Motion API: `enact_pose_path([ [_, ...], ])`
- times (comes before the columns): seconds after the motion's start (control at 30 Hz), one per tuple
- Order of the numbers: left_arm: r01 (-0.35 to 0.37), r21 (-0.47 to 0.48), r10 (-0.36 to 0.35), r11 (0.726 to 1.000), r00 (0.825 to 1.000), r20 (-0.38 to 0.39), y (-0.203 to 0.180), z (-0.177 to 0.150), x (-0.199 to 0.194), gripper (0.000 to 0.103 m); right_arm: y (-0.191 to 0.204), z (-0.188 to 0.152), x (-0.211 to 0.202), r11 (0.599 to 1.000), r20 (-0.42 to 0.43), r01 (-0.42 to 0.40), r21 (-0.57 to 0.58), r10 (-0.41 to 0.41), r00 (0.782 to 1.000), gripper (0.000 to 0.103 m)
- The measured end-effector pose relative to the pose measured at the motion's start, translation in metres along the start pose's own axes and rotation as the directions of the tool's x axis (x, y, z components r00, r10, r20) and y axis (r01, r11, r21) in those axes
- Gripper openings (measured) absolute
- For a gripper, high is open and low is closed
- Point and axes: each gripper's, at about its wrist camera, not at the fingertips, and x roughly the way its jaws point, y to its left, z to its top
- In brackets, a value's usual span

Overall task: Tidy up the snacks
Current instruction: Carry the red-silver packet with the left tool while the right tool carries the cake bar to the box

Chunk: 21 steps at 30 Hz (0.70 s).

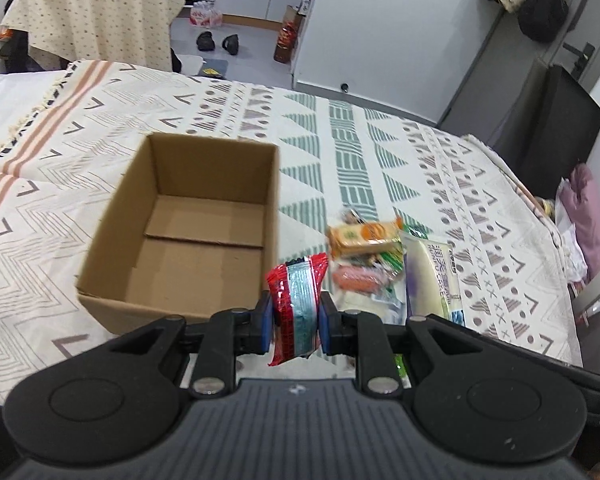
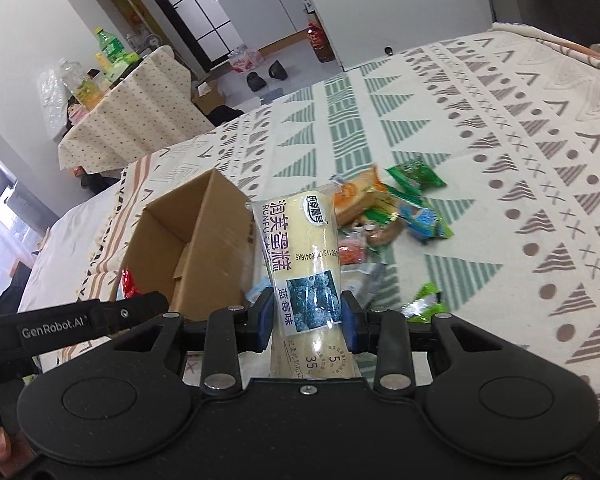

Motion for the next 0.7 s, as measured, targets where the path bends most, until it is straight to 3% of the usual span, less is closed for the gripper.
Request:
enact_pose_path([
  [0.7,-0.034,-0.14,0.042,0.99,0.998,0.054,0.086,0.038,-0.007,0.022,0.083,0.026,0.031,0.996,0.0,-0.036,-0.086,0.037,0.999,0.033],
])
